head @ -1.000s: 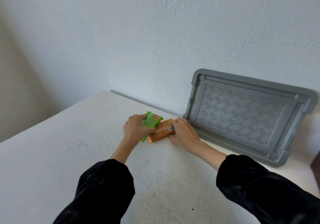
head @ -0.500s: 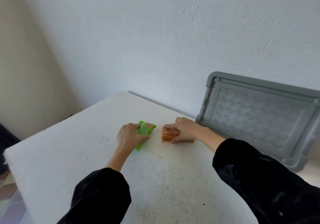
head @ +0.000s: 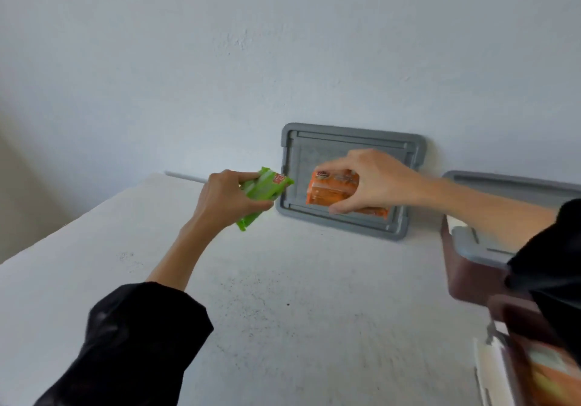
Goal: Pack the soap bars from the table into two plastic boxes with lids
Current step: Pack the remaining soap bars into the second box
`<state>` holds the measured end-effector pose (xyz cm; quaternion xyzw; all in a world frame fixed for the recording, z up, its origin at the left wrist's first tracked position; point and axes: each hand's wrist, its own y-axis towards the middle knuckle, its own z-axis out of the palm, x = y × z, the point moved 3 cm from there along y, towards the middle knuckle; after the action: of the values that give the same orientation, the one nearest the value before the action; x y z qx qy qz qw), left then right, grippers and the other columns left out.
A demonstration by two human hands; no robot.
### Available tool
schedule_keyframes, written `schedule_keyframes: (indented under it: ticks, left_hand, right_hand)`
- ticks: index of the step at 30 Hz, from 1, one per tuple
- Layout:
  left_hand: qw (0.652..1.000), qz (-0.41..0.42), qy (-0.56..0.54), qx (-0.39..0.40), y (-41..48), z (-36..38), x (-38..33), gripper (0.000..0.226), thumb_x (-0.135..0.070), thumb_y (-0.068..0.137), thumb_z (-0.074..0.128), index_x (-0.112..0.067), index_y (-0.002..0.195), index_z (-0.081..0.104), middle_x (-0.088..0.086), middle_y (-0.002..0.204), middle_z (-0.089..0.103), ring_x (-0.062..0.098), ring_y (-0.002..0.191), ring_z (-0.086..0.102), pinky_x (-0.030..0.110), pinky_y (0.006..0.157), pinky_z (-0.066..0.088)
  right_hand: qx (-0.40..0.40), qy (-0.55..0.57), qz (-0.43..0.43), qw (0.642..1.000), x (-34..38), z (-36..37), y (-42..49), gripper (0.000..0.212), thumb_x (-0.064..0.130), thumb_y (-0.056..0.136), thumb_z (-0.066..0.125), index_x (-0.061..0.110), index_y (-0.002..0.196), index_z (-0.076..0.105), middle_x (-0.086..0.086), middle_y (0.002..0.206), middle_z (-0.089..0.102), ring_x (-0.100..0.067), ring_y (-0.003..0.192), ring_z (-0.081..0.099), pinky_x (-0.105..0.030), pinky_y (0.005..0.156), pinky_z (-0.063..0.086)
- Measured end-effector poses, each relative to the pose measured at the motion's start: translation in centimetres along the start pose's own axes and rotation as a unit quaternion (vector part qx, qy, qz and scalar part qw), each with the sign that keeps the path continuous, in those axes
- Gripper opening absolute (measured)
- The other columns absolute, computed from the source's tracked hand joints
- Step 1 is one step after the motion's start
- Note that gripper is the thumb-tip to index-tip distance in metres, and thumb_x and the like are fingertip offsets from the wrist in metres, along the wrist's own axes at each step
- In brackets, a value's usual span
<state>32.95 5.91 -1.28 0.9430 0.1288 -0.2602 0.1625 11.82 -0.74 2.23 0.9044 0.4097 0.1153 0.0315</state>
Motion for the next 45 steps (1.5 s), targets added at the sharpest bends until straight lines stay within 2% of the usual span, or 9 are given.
schedule_keyframes:
  ticks: [4, 10, 14, 18, 25, 29, 34, 40, 45]
  left_hand:
    - [0.990, 0.129, -0.016, 0.059, -3.4, 2.0, -8.2, 0.063, -0.039, 0.063, 0.081, -0.026, 0.121, 0.061, 0.002, 0.105, 0.070, 0.009, 0.087, 0.060, 0.021, 0.070, 0.046]
    - [0.937, 0.288, -0.030, 0.196, -11.0, 6.9, -18.8, 0.062, -0.038, 0.061, 0.081, -0.029, 0.119, 0.062, -0.009, 0.101, 0.067, 0.002, 0.085, 0.058, 0.008, 0.070, 0.042]
    - [0.891, 0.346, -0.047, 0.291, -16.2, 10.2, -22.8, 0.064, -0.039, 0.059, 0.082, -0.032, 0.119, 0.061, -0.030, 0.089, 0.056, -0.014, 0.084, 0.054, 0.002, 0.072, 0.042]
    - [0.851, 0.391, -0.039, 0.349, -20.5, 12.9, -24.4, 0.069, -0.047, 0.059, 0.081, -0.035, 0.122, 0.057, -0.024, 0.106, 0.058, -0.006, 0.098, 0.055, 0.010, 0.082, 0.045]
    - [0.795, 0.436, 0.030, 0.420, -24.9, 15.6, -24.2, 0.080, -0.045, 0.063, 0.080, -0.040, 0.133, 0.041, -0.032, 0.117, 0.039, -0.016, 0.109, 0.033, -0.006, 0.092, 0.020]
    - [0.801, 0.393, 0.030, 0.451, -24.6, 15.8, -24.0, 0.080, -0.054, 0.064, 0.075, -0.043, 0.134, 0.038, -0.028, 0.127, 0.043, -0.010, 0.118, 0.037, 0.014, 0.104, 0.032]
    - [0.798, 0.431, 0.085, 0.412, -25.2, 15.8, -25.1, 0.075, -0.060, 0.068, 0.069, -0.039, 0.134, 0.040, -0.023, 0.132, 0.046, -0.006, 0.119, 0.042, 0.015, 0.099, 0.036]
    - [0.798, 0.439, 0.100, 0.400, -25.5, 15.8, -24.9, 0.075, -0.063, 0.070, 0.064, -0.038, 0.136, 0.037, -0.023, 0.133, 0.044, -0.005, 0.120, 0.041, 0.021, 0.100, 0.041]
    - [0.828, 0.378, -0.036, 0.413, -24.1, 14.9, -25.0, 0.061, -0.051, 0.071, 0.071, -0.035, 0.126, 0.051, -0.030, 0.109, 0.053, -0.008, 0.107, 0.050, 0.004, 0.085, 0.042]
  right_hand:
    - [-0.015, -0.011, 0.052, 0.998, -1.8, -3.9, -9.4, 0.075, 0.054, 0.063, 0.075, 0.038, 0.131, 0.046, 0.009, 0.099, 0.050, -0.009, 0.090, 0.047, -0.025, 0.077, 0.037]
    - [0.000, -0.034, 0.120, 0.992, -3.3, -6.3, -22.8, 0.075, 0.057, 0.060, 0.074, 0.038, 0.128, 0.048, 0.010, 0.104, 0.055, -0.009, 0.093, 0.052, -0.024, 0.076, 0.038]
    - [0.047, -0.023, 0.153, 0.987, -4.8, -5.4, -29.8, 0.077, 0.059, 0.060, 0.073, 0.038, 0.128, 0.044, 0.011, 0.107, 0.053, -0.008, 0.096, 0.052, -0.020, 0.073, 0.040]
    - [0.090, -0.024, 0.172, 0.981, -6.1, -3.7, -35.1, 0.079, 0.063, 0.060, 0.071, 0.041, 0.129, 0.039, 0.019, 0.102, 0.042, -0.001, 0.093, 0.042, -0.015, 0.071, 0.036]
    - [0.191, -0.004, 0.176, 0.966, -7.0, 0.1, -39.9, 0.081, 0.065, 0.065, 0.067, 0.041, 0.132, 0.029, 0.015, 0.130, 0.037, -0.005, 0.117, 0.037, -0.025, 0.097, 0.040]
    - [0.245, -0.013, 0.145, 0.959, -7.4, 1.1, -40.2, 0.080, 0.064, 0.069, 0.065, 0.041, 0.135, 0.026, 0.013, 0.132, 0.038, -0.006, 0.118, 0.038, -0.024, 0.096, 0.041]
    - [0.269, -0.013, 0.099, 0.958, -8.0, 1.1, -39.8, 0.077, 0.065, 0.070, 0.063, 0.037, 0.133, 0.028, 0.012, 0.127, 0.039, -0.001, 0.100, 0.032, -0.016, 0.081, 0.029]
    - [0.323, 0.008, 0.078, 0.943, -8.4, 1.0, -39.2, 0.075, 0.063, 0.071, 0.063, 0.034, 0.131, 0.030, 0.011, 0.123, 0.041, -0.007, 0.109, 0.041, -0.019, 0.085, 0.037]
    - [0.268, 0.061, 0.091, 0.957, -8.9, -0.6, -37.3, 0.053, 0.059, 0.072, 0.063, 0.036, 0.119, 0.053, 0.015, 0.099, 0.056, -0.003, 0.089, 0.055, -0.019, 0.074, 0.047]
